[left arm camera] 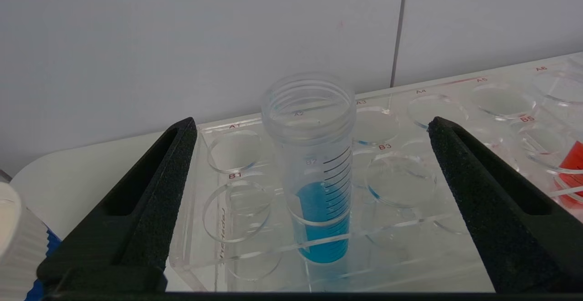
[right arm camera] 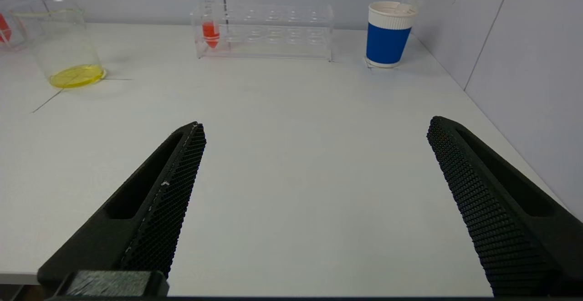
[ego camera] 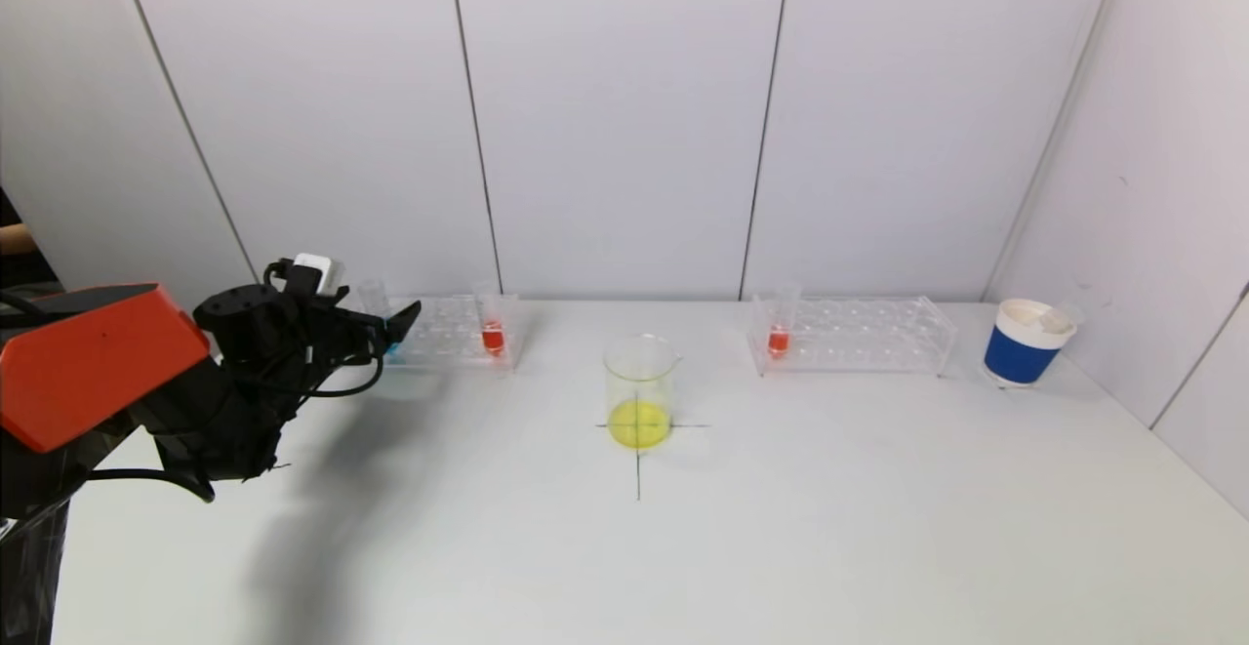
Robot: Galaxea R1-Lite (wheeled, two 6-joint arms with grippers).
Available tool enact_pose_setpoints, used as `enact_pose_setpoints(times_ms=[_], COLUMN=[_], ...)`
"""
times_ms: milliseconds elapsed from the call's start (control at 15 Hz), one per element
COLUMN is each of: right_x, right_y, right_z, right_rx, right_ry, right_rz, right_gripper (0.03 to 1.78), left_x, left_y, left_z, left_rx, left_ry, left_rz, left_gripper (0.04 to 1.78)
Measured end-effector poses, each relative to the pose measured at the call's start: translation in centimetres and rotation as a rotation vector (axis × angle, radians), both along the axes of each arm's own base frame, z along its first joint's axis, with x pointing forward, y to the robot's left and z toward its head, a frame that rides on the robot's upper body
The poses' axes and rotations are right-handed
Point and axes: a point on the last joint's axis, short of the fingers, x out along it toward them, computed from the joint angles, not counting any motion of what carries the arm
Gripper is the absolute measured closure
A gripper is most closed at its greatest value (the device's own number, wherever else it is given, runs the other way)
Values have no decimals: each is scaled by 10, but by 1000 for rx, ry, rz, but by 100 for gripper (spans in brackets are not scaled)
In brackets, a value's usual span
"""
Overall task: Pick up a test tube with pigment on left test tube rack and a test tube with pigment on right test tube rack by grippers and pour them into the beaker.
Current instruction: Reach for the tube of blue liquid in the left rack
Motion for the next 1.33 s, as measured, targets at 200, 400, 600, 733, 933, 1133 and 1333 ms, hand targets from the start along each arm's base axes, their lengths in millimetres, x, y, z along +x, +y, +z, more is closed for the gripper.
enact_pose_setpoints(times_ms=[200,400,600,733,933,1133,1333], right_x=[0,0,0,0,0,0,0], right_y=[0,0,0,0,0,0,0], right_z=[0,0,0,0,0,0,0], right_rx=[0,0,0,0,0,0,0], right_ry=[0,0,0,0,0,0,0], right_rz=[0,0,0,0,0,0,0], right_gripper=[4,4,4,4,4,4,4], left_x=[1,2,2,3,4,6,6], left_y=[0,0,0,0,0,0,0], left_z=[-2,-3,-3,-2,-2,0,0], left_rx=[0,0,0,0,0,0,0], left_ry=[1,2,1,-2,4,-1,-3], left_rz=[-1,0,0,-1,0,3,2], left_gripper=[5,5,5,5,5,5,5])
